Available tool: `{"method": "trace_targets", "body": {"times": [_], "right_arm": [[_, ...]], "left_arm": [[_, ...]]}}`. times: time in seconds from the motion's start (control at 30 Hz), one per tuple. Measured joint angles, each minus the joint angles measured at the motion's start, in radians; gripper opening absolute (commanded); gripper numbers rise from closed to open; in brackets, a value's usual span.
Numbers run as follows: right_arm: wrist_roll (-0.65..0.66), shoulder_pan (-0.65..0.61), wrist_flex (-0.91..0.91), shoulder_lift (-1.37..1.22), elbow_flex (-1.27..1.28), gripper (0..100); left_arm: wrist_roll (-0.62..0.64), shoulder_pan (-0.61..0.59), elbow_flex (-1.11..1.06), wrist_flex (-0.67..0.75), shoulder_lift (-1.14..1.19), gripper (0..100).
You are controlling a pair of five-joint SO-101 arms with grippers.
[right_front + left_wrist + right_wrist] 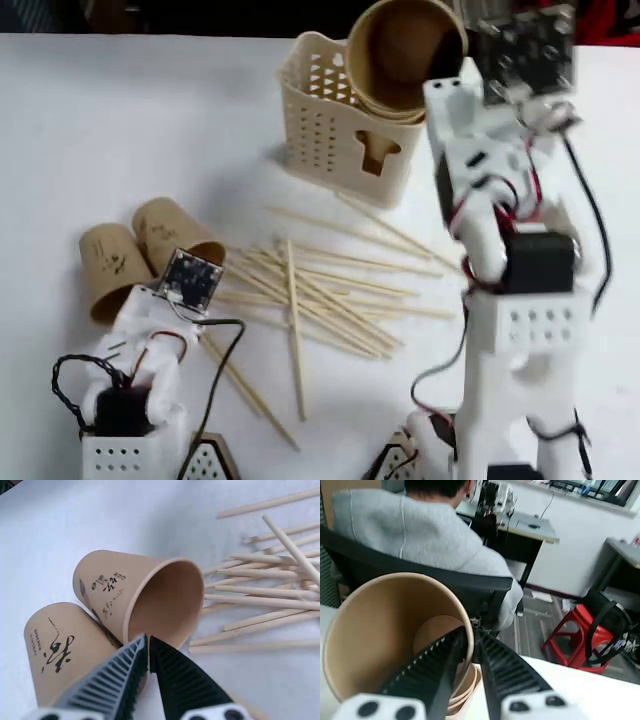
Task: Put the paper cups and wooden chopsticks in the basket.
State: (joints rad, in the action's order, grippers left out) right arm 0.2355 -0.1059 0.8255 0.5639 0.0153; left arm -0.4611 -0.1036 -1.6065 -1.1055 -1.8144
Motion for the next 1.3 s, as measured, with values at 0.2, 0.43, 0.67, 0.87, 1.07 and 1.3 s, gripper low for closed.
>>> {"method": "trace_targets", "body": {"times": [0.2,0.43,0.67,0.87,1.07,1.3], "right_arm": [[-0.044,0.003,-0.011,-0.121,0.0,1.9],[-0.068,0.002,0.014,-0.209,0.0,6.6],[-0.068,0.0,0.026,-0.235,0.0,24.1],[-0.068,0.003,0.029,-0.235,-0.009,12.2],[-0.068,0.0,-0.034,-0.238,-0.043,3.7],[-0.068,0.006,-0.18,-0.379,-0.064,2.7]], "left_arm": [[0.0,0.0,0.0,0.0,0.0,3],[0.0,0.0,0.0,0.0,0.0,3],[0.0,0.0,0.0,0.0,0.0,3],[0.0,0.0,0.0,0.0,0.0,3],[0.0,0.0,0.0,0.0,0.0,3],[0.0,0.0,0.0,0.0,0.0,3]]}}
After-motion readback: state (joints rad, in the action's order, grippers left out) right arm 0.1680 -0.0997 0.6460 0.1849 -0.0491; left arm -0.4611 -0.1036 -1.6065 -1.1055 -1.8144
